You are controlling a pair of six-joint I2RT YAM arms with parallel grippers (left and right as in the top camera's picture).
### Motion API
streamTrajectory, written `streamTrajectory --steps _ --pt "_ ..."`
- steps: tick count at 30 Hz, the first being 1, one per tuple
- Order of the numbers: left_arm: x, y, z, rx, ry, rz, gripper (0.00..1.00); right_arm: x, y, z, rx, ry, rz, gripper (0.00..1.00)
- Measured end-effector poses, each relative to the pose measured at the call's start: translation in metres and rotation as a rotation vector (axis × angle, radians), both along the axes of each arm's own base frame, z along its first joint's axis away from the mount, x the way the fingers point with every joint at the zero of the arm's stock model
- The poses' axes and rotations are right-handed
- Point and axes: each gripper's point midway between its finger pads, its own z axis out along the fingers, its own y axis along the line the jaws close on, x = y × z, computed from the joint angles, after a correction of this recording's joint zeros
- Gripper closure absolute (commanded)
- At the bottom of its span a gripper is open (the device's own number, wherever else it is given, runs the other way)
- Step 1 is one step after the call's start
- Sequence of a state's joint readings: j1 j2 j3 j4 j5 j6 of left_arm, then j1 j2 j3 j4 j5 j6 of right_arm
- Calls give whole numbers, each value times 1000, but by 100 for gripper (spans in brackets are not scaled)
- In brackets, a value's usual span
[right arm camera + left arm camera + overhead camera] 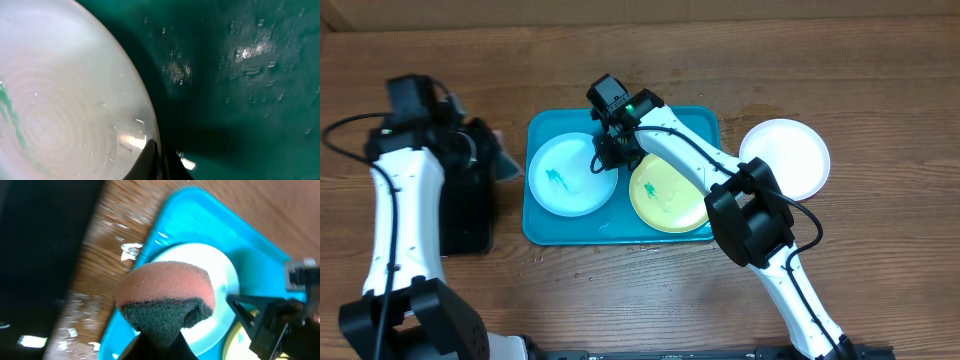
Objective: Clean dirty plates on tray and stack at the side
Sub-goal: 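Scrub the light blue plate with the sponge in the left gripper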
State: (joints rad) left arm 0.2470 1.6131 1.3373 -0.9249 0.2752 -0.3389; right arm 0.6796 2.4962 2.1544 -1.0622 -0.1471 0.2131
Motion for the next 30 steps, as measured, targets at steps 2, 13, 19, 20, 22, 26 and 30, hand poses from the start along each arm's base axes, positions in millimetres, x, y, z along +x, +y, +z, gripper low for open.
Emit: streamTrajectory --steps 2,13,19,20,22,26,30 --pt "1 -19 -10 -15 -4 -52 96 -9 -1 0 4 51 -17 96" --pt "17 -122 -75 -83 8 -257 96 -23 2 0 34 150 -115 96" --pt "15 -128 -117 -93 108 -245 96 -23 1 0 24 147 -126 96" --pt "13 -127 -125 -89 129 -237 96 -23 1 0 24 146 -126 96" --pt "10 -121 -133 -76 157 -219 96 -22 1 0 24 145 -126 96" --pt "1 -103 -139 -9 208 -182 96 -23 1 0 22 144 -126 96" --pt "-7 -79 -139 120 256 -143 96 -23 3 -1 17 138 -124 96"
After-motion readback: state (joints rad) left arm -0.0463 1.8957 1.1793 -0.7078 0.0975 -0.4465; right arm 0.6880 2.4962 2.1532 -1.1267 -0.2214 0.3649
